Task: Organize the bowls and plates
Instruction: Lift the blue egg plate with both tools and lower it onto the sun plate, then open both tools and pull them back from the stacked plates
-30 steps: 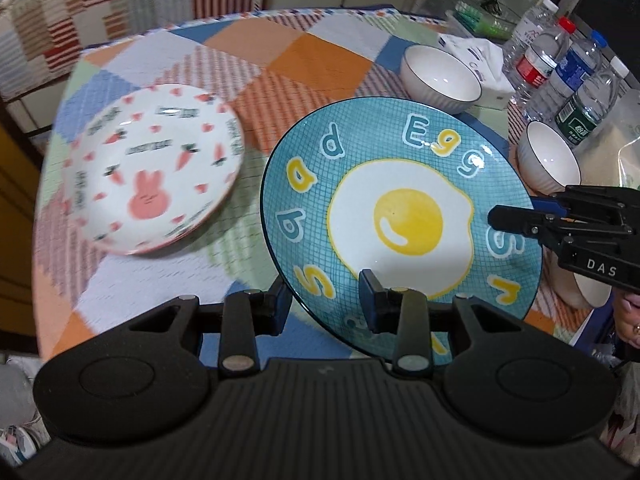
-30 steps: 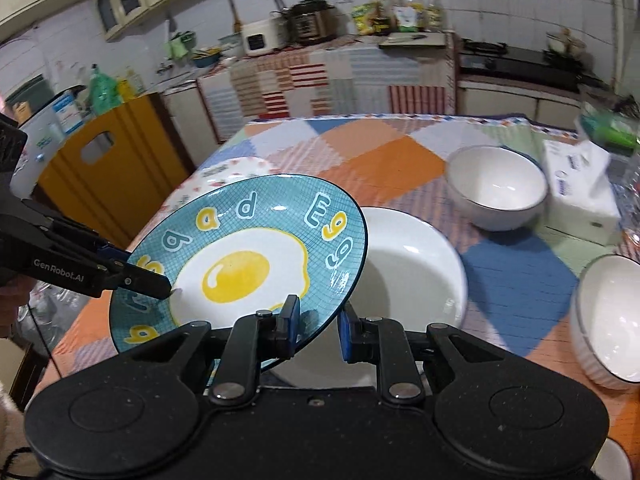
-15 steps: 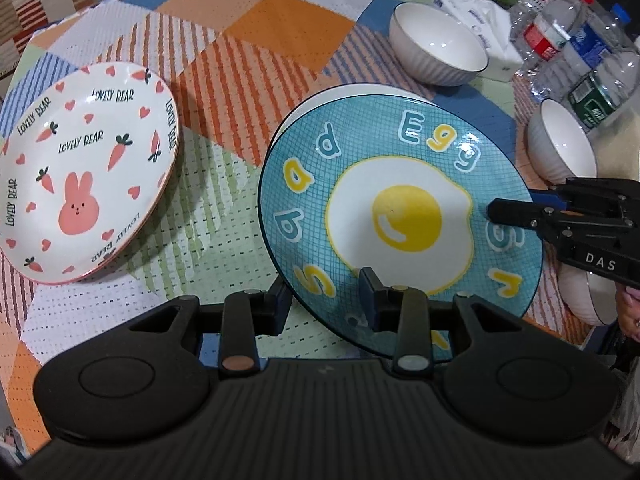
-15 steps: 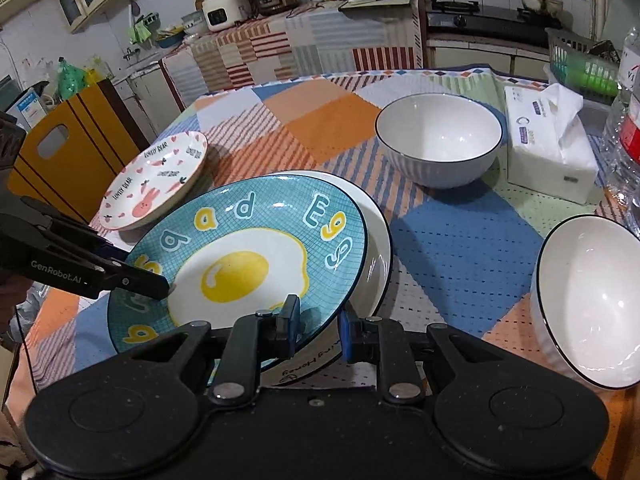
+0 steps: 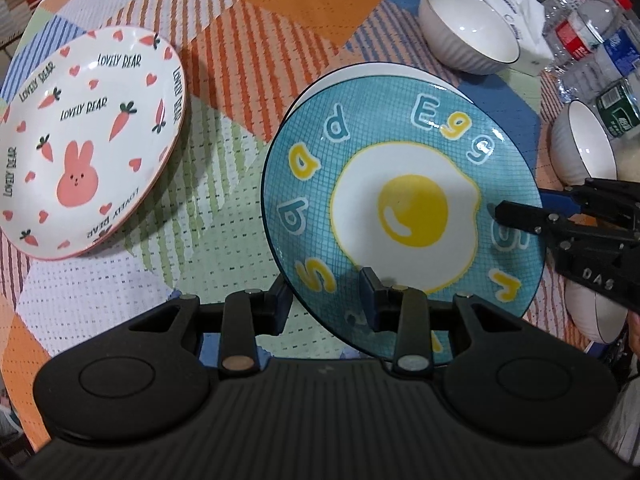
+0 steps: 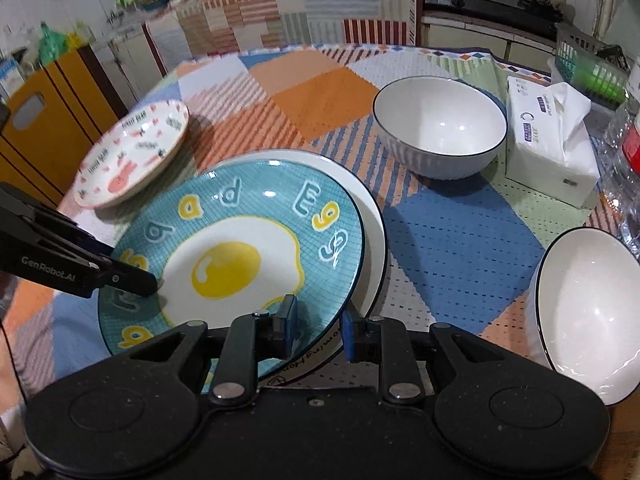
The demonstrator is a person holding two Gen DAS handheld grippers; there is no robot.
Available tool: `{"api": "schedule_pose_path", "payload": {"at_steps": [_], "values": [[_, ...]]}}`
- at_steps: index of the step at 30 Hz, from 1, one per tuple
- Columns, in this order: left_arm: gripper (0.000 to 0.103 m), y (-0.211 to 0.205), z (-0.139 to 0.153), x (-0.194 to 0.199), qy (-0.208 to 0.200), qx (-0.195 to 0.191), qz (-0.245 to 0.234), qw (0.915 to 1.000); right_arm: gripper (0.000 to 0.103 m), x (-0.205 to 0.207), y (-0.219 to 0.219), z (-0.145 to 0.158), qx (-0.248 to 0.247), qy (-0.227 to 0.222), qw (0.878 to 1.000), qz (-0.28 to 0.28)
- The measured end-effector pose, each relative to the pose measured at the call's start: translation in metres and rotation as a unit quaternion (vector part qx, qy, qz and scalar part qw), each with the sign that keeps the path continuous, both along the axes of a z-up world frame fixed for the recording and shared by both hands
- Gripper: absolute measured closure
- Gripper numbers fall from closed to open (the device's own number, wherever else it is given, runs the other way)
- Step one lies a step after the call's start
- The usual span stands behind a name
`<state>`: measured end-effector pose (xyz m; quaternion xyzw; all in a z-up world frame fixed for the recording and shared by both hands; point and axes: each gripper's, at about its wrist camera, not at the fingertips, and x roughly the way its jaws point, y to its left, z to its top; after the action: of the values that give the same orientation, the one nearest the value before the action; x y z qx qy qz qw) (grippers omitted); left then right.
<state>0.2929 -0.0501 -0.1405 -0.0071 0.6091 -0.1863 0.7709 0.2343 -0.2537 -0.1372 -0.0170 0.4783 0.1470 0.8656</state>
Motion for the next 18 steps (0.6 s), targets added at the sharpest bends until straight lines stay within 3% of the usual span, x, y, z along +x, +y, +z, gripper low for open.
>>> {"api": "schedule_pose_path", "payload": {"at_steps": [11,15,18], "values": [[0.07,-0.01,-0.007,0.008,0.024,0.009,0.013,0.9996,0.068,0.009,0.027,0.003,-0.104,0.011,0.994,-0.019],[0.07,-0.013,-0.006,0.006,0.01,0.013,0.011,0.9998,0.067,0.002,0.05,-0.008,-0.203,-0.01,0.979,0.018],[0.071,-0.008,-0.004,0.003,0.008,0.001,0.023,0.9997,0.067,0.0,0.054,-0.009,-0.223,-0.027,0.974,0.029]]}}
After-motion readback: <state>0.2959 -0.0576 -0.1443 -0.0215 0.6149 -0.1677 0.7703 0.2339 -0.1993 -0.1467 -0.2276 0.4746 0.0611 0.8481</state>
